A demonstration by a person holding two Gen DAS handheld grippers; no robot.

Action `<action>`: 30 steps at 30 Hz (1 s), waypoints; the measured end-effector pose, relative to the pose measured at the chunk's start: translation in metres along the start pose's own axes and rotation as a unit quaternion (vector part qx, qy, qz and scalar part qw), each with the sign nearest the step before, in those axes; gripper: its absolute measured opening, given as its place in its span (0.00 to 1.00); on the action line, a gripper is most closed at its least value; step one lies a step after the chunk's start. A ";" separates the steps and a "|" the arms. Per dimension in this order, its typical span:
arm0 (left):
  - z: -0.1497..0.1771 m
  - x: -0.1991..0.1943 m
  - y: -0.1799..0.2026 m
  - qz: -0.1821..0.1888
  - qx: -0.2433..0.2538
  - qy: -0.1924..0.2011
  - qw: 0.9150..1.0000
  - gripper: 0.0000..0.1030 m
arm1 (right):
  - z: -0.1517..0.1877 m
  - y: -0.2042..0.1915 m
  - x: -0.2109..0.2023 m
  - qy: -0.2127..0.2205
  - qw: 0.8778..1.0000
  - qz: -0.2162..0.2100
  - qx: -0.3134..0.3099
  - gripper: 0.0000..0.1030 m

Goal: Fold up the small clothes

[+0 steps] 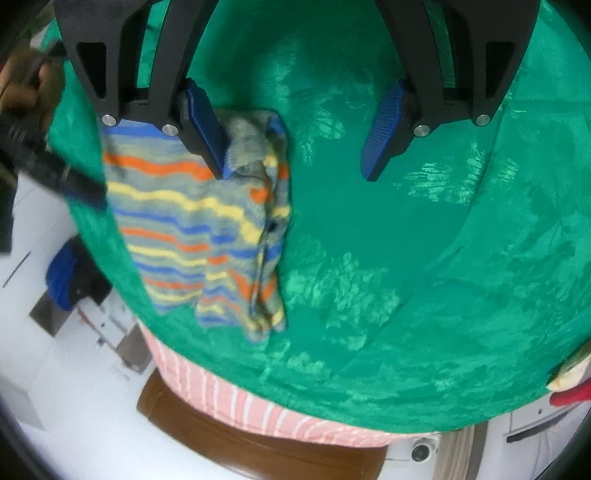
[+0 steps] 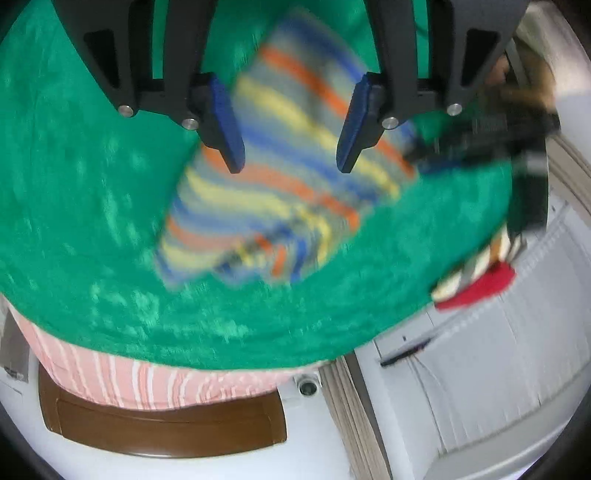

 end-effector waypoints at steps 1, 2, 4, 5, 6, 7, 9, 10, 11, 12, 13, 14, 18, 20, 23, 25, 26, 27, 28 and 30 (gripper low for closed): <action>0.000 0.002 0.000 -0.004 0.004 -0.003 1.000 0.73 | 0.011 0.004 0.009 -0.023 1.000 0.002 0.006 0.51; -0.001 0.000 0.002 -0.008 0.009 -0.008 1.000 0.74 | 0.023 0.008 0.020 -0.050 0.999 0.013 0.014 0.51; -0.004 -0.007 0.003 -0.011 0.007 -0.012 1.000 0.74 | 0.040 0.018 0.031 -0.077 0.996 0.012 0.049 0.51; -0.008 -0.017 0.004 -0.001 0.003 -0.001 1.000 0.76 | 0.040 0.022 0.027 -0.068 0.995 0.009 0.067 0.51; -0.012 -0.023 0.005 0.007 0.003 0.010 1.000 0.82 | 0.038 0.026 0.020 -0.059 0.995 0.013 0.080 0.51; -0.019 -0.027 0.006 0.012 0.006 0.021 1.000 0.85 | 0.034 0.028 0.012 -0.042 0.995 0.021 0.084 0.51; -0.038 -0.029 0.014 0.019 0.019 0.036 0.999 0.87 | 0.019 0.031 -0.003 -0.009 0.996 0.042 0.078 0.51; -0.047 -0.027 0.017 0.020 0.023 0.037 0.999 0.87 | 0.010 0.032 -0.007 0.005 0.996 0.049 0.072 0.51; -0.058 -0.022 0.022 0.026 0.027 0.038 0.999 0.87 | -0.003 0.032 -0.010 0.016 0.996 0.052 0.067 0.51; -0.068 -0.014 0.025 0.032 0.031 0.037 0.998 0.88 | -0.013 0.032 -0.011 0.022 0.996 0.051 0.065 0.51; -0.076 -0.005 0.026 0.033 0.035 0.032 0.998 0.88 | -0.025 0.031 -0.012 0.032 0.996 0.050 0.064 0.51; -0.084 0.011 0.025 0.024 0.038 0.021 0.999 0.88 | -0.038 0.027 -0.010 0.044 0.996 0.044 0.062 0.51; -0.083 0.071 0.003 -0.026 0.026 -0.050 0.998 0.87 | -0.057 0.014 0.028 0.037 0.997 0.019 0.059 0.51; -0.074 0.086 -0.010 -0.034 0.027 -0.067 0.997 0.89 | -0.045 0.013 0.063 -0.024 0.998 0.030 0.055 0.52; -0.072 0.074 -0.006 -0.037 0.050 -0.061 0.996 0.88 | -0.031 0.016 0.084 -0.043 0.996 0.039 0.064 0.51; -0.070 0.055 -0.003 -0.026 0.057 -0.055 0.997 0.87 | -0.033 0.013 0.066 -0.039 0.996 0.044 0.061 0.51; -0.066 0.038 -0.001 -0.012 0.057 -0.045 0.997 0.87 | -0.034 0.011 0.051 -0.027 0.997 0.043 0.058 0.51; -0.063 0.028 -0.002 0.000 0.054 -0.040 0.998 0.89 | -0.033 0.009 0.038 -0.017 0.998 0.042 0.050 0.51; -0.058 0.019 -0.003 0.010 0.052 -0.037 0.998 0.90 | -0.029 0.003 0.022 -0.009 0.998 0.041 0.035 0.51; -0.040 0.015 -0.012 0.003 0.047 -0.055 0.997 0.91 | -0.014 -0.006 0.001 -0.006 0.999 0.032 0.010 0.53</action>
Point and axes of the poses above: each gripper's, at about its wrist camera, not at the fingertips, and x roughly the way its jaws point, y to its right, z to its underside, the point moved 4 cm from there along x, roughly the way its jaws point, and after that the axes turned 14 degrees about z, right-handed, at the moved point
